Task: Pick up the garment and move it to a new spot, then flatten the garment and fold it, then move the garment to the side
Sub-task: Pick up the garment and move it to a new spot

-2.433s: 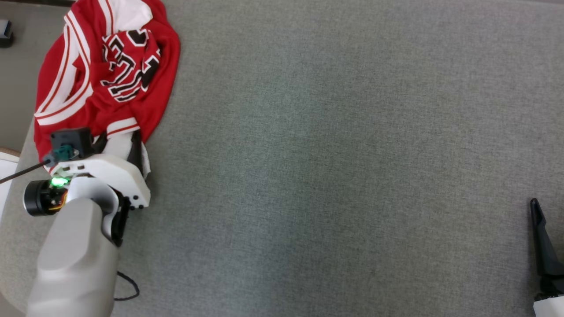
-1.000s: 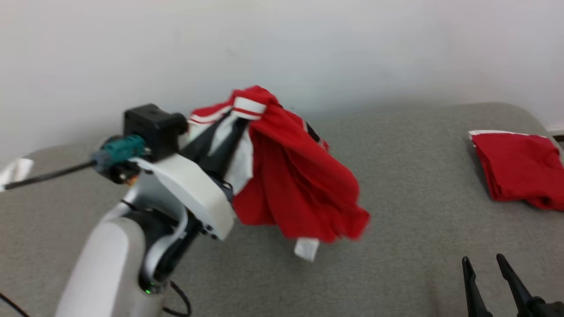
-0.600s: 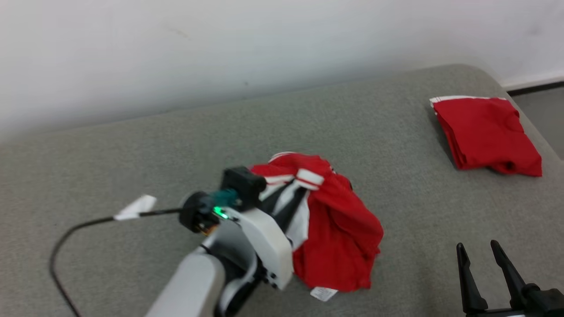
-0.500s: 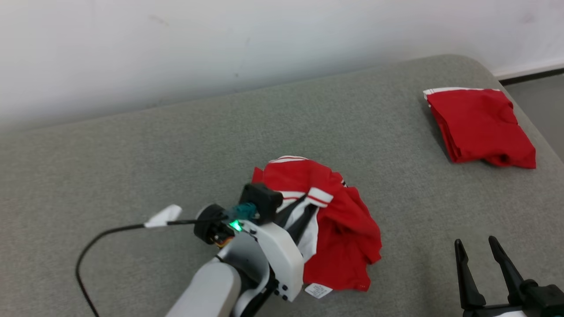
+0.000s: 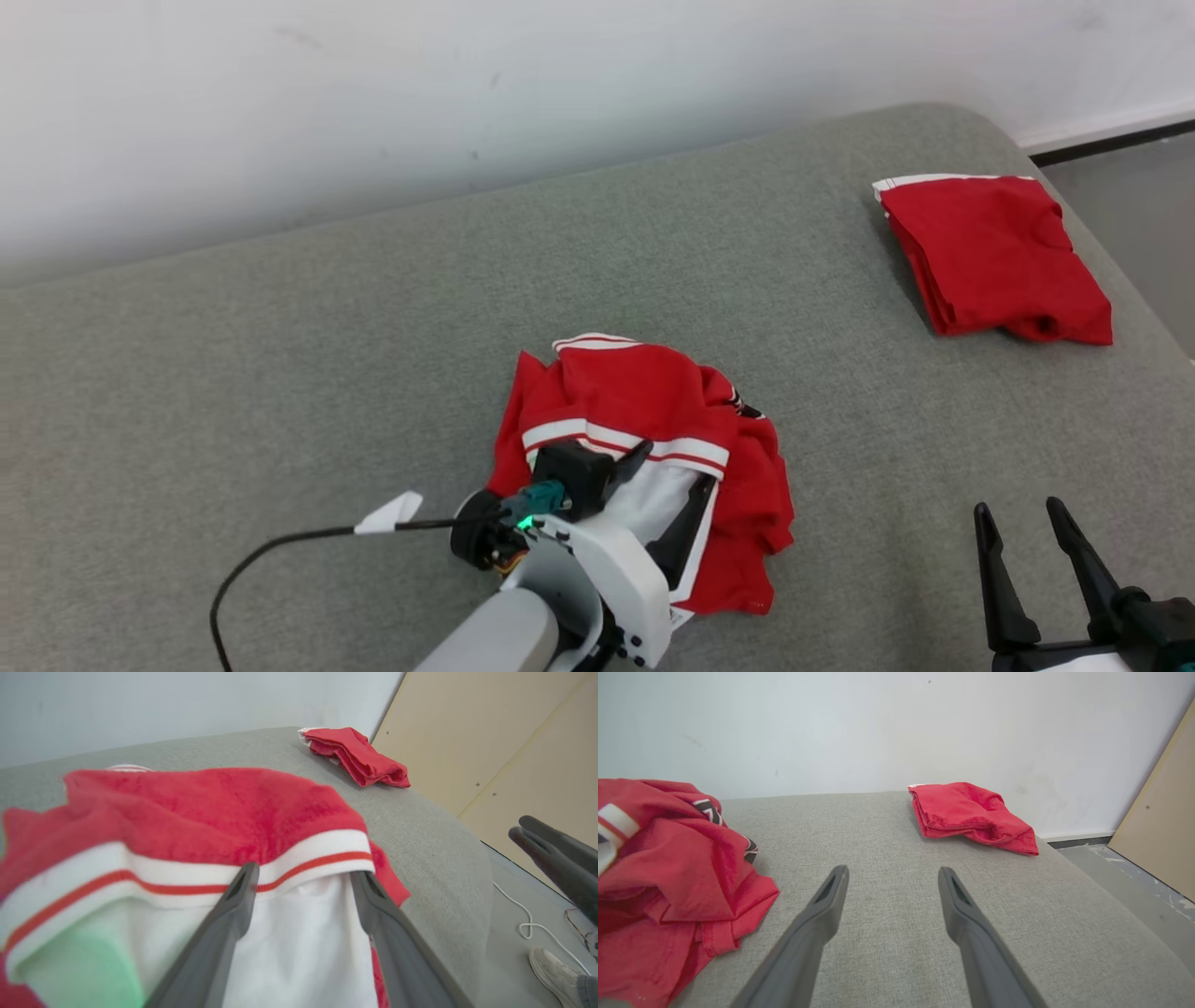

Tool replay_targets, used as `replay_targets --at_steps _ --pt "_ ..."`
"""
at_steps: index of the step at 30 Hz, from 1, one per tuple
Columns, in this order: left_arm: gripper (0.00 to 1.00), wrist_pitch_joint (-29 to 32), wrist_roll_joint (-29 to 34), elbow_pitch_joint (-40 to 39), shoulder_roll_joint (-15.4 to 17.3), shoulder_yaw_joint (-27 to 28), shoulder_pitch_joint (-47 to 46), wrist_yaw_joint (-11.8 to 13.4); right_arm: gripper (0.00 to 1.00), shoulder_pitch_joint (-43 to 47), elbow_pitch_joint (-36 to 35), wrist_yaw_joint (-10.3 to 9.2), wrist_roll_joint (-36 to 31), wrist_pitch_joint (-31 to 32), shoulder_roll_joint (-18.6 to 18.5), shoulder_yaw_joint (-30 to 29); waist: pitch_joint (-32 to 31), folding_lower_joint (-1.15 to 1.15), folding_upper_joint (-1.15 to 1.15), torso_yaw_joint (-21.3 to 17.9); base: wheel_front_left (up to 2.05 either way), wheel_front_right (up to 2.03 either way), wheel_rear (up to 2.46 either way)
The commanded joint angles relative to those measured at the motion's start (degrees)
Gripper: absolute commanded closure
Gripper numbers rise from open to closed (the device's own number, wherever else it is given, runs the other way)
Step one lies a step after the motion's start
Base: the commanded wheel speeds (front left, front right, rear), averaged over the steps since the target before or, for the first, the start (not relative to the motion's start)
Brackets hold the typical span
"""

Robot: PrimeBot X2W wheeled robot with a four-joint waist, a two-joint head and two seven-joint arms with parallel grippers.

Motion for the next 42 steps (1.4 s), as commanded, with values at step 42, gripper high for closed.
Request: replay_targets --at_steps 42 --pt "0.0 -14.6 14.01 -24.65 0.77 35.03 45.04 3.68 0.0 12.64 -4.16 -0.12 -4.03 0.06 -1.18 -7.24 -13.81 0.0 -0.01 16.5 0.0 0.0 0.0"
